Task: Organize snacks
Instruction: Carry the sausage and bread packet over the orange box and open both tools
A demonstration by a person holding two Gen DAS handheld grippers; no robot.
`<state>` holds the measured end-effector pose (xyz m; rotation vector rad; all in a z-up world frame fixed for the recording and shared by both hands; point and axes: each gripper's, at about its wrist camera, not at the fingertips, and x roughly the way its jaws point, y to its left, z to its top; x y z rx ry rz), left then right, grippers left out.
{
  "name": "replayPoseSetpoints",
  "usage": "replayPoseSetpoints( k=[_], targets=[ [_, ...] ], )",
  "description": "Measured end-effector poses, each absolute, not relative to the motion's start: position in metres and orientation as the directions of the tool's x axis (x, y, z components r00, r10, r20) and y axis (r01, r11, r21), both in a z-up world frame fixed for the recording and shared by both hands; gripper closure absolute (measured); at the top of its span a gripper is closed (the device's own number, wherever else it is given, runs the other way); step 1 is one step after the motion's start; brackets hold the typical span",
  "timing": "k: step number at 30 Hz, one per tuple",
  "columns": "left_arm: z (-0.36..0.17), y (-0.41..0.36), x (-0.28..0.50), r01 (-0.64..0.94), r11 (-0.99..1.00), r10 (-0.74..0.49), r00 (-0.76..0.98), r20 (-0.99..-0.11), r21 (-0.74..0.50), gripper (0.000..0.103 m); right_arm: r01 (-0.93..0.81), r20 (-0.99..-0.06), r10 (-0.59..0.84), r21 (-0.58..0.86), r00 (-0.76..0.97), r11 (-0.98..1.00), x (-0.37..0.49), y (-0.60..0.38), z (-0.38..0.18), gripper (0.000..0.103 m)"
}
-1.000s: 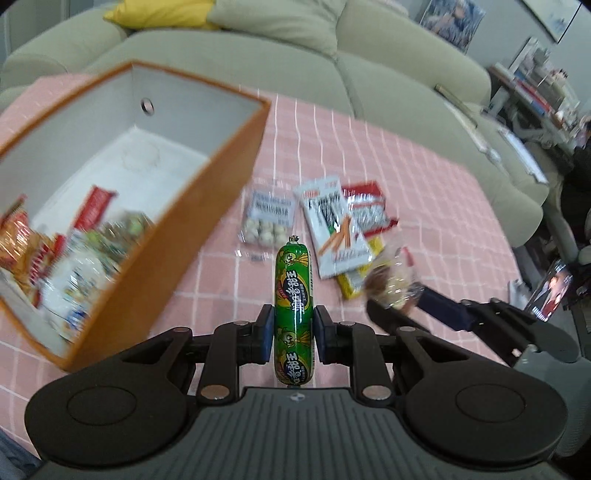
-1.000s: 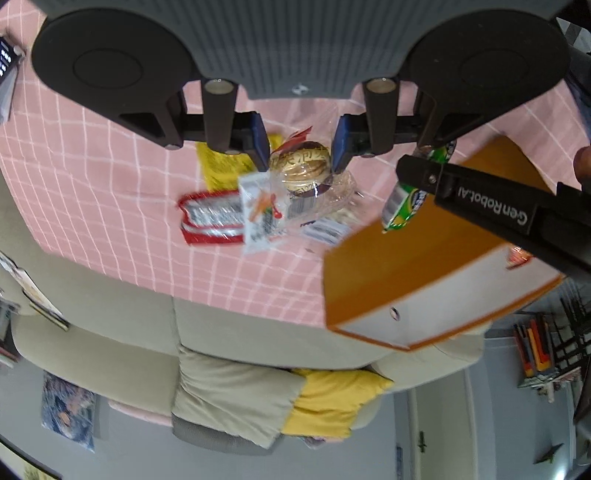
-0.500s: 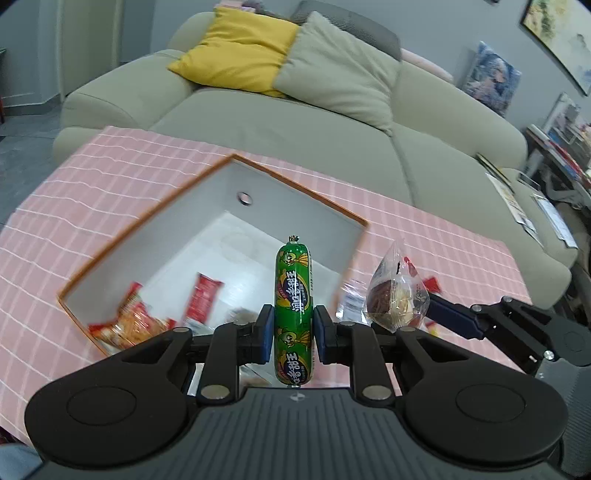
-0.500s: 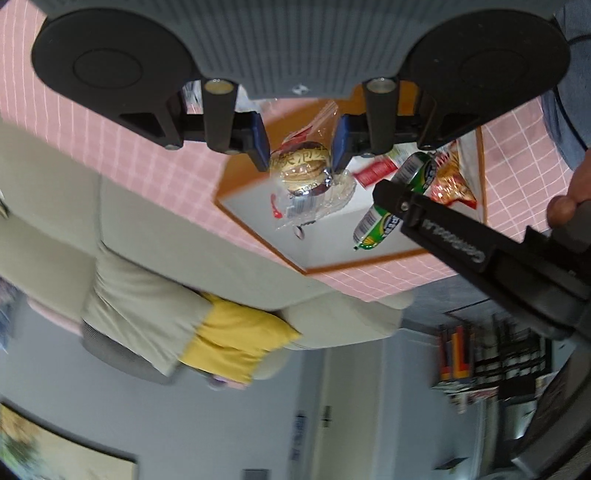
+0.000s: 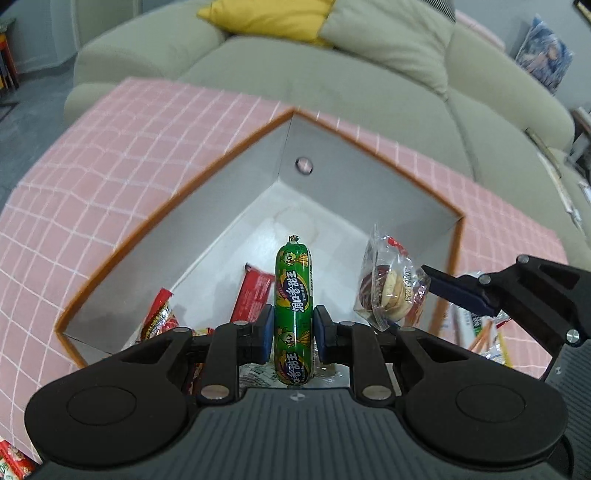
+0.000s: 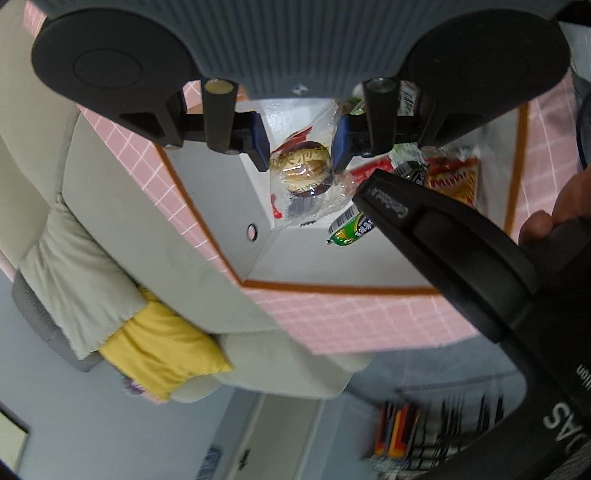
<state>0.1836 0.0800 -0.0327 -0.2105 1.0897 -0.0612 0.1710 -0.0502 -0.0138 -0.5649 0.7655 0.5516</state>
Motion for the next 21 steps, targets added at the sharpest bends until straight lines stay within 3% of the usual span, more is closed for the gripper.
replayPoseSetpoints(
  k=[13, 21],
  targets=[
    [-0.074, 0.09, 0.206, -0.081, 0.979, -0.153, 0.334, -0.93, -0.19, 0.079, -0.72, -0.886, 0.167, -0.229, 0.433, 0.655, 0.212, -0.025, -0.069, 0.069],
    [-0.085, 0.089, 0.209, -0.089, 0.977, -0.157, 0.309, -0.938, -0.193, 0.079, -0.727, -0.893, 0.153, -0.233, 0.422, 0.645, 0.221, -0.024, -0.073, 0.069]
  ],
)
